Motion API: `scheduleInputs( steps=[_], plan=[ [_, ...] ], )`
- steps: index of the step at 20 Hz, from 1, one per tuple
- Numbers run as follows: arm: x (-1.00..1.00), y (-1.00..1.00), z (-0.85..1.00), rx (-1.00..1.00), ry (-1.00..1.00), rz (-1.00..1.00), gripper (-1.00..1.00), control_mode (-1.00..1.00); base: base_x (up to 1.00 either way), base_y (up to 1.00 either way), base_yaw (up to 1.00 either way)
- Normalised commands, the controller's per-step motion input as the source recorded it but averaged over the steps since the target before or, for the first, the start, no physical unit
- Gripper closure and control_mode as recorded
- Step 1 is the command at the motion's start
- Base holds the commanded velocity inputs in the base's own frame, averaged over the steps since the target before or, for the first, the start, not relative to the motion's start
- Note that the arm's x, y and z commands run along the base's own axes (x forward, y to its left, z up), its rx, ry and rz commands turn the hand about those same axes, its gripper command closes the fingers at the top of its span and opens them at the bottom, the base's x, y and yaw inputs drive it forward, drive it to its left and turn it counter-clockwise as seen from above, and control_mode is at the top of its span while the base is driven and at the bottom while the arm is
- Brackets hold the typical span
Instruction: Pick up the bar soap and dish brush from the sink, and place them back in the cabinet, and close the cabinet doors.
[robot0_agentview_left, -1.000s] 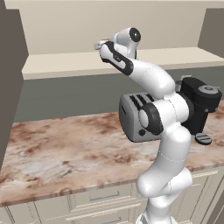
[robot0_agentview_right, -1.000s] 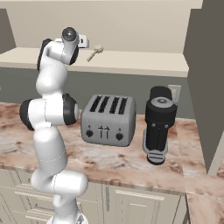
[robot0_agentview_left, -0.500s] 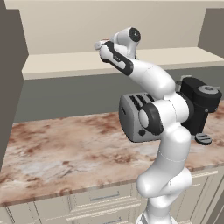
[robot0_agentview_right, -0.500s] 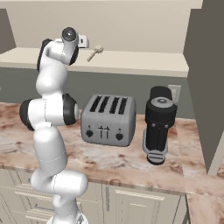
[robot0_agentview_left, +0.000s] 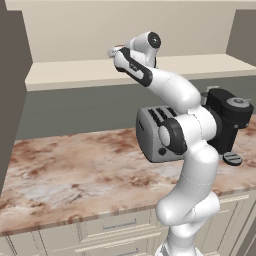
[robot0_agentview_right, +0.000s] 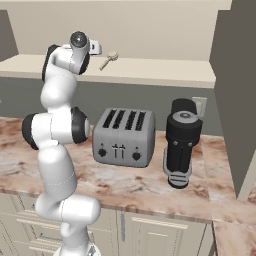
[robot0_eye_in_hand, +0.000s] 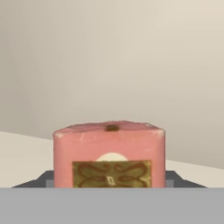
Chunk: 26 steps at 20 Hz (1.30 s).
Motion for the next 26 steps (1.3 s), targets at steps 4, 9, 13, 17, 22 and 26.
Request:
scheduleInputs(
  steps=[4, 9, 13, 17, 22, 26],
  plan=[
    [0.0, 0.0, 0.0, 0.0, 0.0, 0.0, -1.0, -1.0, 0.0, 0.0, 0.0],
    [0.0, 0.0, 0.0, 0.0, 0.0, 0.0, -1.0, -1.0, 0.0, 0.0, 0.0],
    [0.0, 0.0, 0.0, 0.0, 0.0, 0.0, -1.0, -1.0, 0.0, 0.0, 0.0],
    [-0.01, 0.0, 0.0, 0.0, -0.01, 0.0, -1.0, -1.0, 0.0, 0.0, 0.0],
    [-0.15, -0.09, 0.0, 0.0, -0.02, 0.0, -1.0, -1.0, 0.0, 0.0, 0.0],
    [-0.3, -0.19, 0.0, 0.0, -0.03, 0.0, -1.0, -1.0, 0.0, 0.0, 0.0]
  ],
)
